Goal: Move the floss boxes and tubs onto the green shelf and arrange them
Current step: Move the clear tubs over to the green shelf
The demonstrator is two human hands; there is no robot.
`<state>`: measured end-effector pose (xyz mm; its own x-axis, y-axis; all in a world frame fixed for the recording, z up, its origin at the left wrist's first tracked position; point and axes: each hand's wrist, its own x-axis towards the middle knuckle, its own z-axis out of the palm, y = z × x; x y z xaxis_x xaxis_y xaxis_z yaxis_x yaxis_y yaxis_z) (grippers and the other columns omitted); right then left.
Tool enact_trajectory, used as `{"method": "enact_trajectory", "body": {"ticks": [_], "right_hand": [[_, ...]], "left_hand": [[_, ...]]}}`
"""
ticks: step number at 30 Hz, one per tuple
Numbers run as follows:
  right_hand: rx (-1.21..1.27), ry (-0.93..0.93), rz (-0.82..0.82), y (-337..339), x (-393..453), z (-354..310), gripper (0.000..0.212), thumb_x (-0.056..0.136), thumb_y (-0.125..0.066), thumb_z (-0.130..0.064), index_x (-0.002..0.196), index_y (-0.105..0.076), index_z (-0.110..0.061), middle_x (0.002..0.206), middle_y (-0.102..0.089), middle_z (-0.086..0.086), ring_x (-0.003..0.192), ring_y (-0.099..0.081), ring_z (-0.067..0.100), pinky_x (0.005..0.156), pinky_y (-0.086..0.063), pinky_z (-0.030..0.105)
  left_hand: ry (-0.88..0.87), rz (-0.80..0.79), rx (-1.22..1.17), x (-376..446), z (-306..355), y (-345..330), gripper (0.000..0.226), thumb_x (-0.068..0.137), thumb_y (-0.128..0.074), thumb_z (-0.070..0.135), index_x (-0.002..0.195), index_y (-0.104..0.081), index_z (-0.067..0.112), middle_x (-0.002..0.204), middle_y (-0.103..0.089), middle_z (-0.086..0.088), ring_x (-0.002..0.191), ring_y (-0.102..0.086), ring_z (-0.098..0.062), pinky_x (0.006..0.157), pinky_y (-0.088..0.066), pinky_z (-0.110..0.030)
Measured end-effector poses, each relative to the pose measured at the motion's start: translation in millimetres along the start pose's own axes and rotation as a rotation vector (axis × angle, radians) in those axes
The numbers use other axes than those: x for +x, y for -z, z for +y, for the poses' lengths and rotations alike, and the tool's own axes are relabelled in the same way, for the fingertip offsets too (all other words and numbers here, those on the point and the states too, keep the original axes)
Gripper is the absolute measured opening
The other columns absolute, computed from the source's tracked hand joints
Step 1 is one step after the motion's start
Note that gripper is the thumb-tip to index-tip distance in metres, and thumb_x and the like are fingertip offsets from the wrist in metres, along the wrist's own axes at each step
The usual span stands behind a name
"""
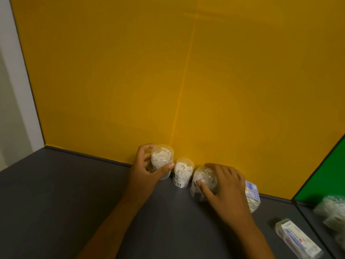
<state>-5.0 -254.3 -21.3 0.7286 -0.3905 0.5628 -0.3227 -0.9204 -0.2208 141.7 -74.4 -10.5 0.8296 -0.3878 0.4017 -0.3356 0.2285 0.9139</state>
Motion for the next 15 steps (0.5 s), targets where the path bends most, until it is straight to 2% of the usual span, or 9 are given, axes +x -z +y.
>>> {"method": "enact_trajectory", "body": {"ticks": [3,5,7,9,12,15], "right_hand": [[0.071,-0.005,-0.011,5,0,-3,0.037,0.083,-0.057,-0.062,0.112,-0.049,-0.041,0.11,-0.053,-0.021,0.109,-0.043,0.005,0.098,-0.023,0.025],[0.105,0.012,-0.027,5,0,-3,0.038,0.081,-0.066,-0.055,0.112,-0.047,-0.041,0.11,-0.051,-0.022,0.106,-0.043,0.004,0.093,-0.029,0.026],[0.139,0.016,-0.042,6,0,-2,0.046,0.08,-0.072,-0.047,0.118,-0.048,-0.039,0.115,-0.05,-0.02,0.106,-0.042,0.001,0.09,-0.037,0.026],[0.149,0.013,-0.058,7,-1,-2,0.058,0.08,-0.074,-0.044,0.13,-0.046,-0.035,0.126,-0.048,-0.016,0.112,-0.037,-0.004,0.094,-0.037,0.022],[0.114,0.012,-0.086,6,-3,-4,0.069,0.081,-0.072,-0.046,0.141,-0.04,-0.03,0.134,-0.043,-0.012,0.123,-0.037,0.004,0.099,-0.035,0.022],[0.139,-0.027,-0.127,6,-4,-3,0.072,0.082,-0.072,-0.046,0.143,-0.038,-0.026,0.137,-0.042,-0.008,0.127,-0.038,0.01,0.102,-0.036,0.024]], "left_hand": [[-0.005,-0.007,0.0,-3,0,-1,0.068,0.062,-0.081,0.03,0.12,-0.048,0.02,0.111,-0.065,0.007,0.099,-0.064,-0.002,0.076,-0.055,-0.021],[0.014,-0.007,-0.001,-3,-2,-1,0.068,0.061,-0.081,0.032,0.12,-0.048,0.022,0.112,-0.065,0.009,0.1,-0.064,-0.002,0.078,-0.056,-0.024],[0.031,-0.013,-0.013,-5,-2,-2,0.068,0.061,-0.08,0.032,0.121,-0.048,0.024,0.112,-0.065,0.01,0.102,-0.064,-0.003,0.079,-0.056,-0.026],[0.049,-0.028,-0.031,-7,0,-4,0.066,0.062,-0.08,0.031,0.12,-0.049,0.025,0.111,-0.064,0.012,0.102,-0.063,0.0,0.078,-0.056,-0.024],[0.062,-0.081,-0.015,-11,1,-6,0.062,0.067,-0.082,0.021,0.121,-0.052,0.024,0.111,-0.064,0.016,0.101,-0.062,0.006,0.076,-0.053,-0.016],[0.093,-0.135,-0.011,-14,2,-9,0.064,0.07,-0.082,0.016,0.126,-0.051,0.025,0.118,-0.063,0.012,0.106,-0.063,-0.004,0.078,-0.055,-0.02]]}}
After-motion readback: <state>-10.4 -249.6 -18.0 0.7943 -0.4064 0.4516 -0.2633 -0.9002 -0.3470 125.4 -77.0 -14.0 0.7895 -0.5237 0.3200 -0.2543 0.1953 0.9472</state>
